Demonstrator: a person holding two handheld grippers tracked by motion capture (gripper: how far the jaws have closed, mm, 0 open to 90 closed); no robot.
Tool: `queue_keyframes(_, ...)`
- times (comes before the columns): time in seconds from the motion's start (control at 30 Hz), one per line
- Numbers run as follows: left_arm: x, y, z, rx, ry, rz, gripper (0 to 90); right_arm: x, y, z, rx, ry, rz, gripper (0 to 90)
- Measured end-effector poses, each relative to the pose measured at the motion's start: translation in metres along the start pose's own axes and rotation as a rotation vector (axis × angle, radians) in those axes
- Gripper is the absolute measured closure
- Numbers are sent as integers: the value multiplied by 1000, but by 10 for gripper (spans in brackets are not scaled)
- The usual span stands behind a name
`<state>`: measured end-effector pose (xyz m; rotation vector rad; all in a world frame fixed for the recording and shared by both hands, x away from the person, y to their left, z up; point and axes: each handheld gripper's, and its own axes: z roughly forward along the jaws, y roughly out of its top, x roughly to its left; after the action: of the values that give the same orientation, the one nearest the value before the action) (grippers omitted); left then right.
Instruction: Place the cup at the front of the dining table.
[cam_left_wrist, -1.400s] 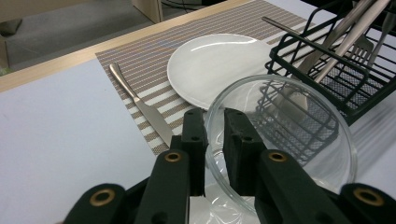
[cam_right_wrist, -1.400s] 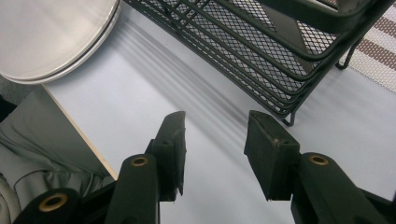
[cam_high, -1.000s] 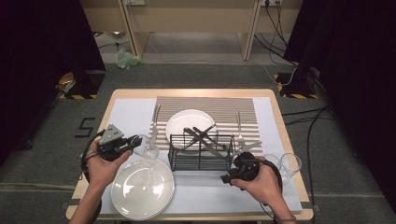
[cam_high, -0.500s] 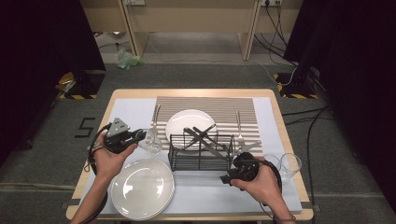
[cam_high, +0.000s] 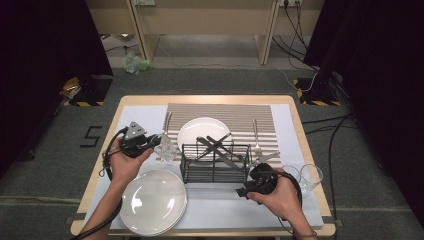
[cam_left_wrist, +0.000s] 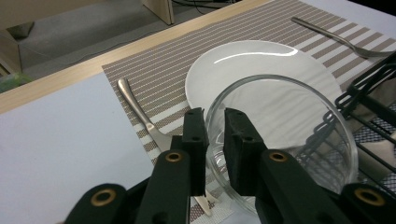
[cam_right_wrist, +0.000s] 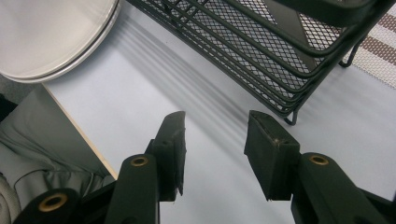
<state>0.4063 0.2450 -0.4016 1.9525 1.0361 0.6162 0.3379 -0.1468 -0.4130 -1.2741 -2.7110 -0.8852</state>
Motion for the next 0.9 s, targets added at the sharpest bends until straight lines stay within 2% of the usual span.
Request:
queue_keyframes(0.47, -2, -1, 21, 42, -18, 5, 788, 0, 0, 1, 2, 2, -4, 575)
queue_keyframes(0.77, 0, -1, 28, 80, -27, -7, 788, -2, -1, 0, -2, 0, -2, 575)
queue_keyframes(0.9, 3, 2, 31, 99, -33, -32, 787, -2, -1, 0, -1, 2, -1, 572)
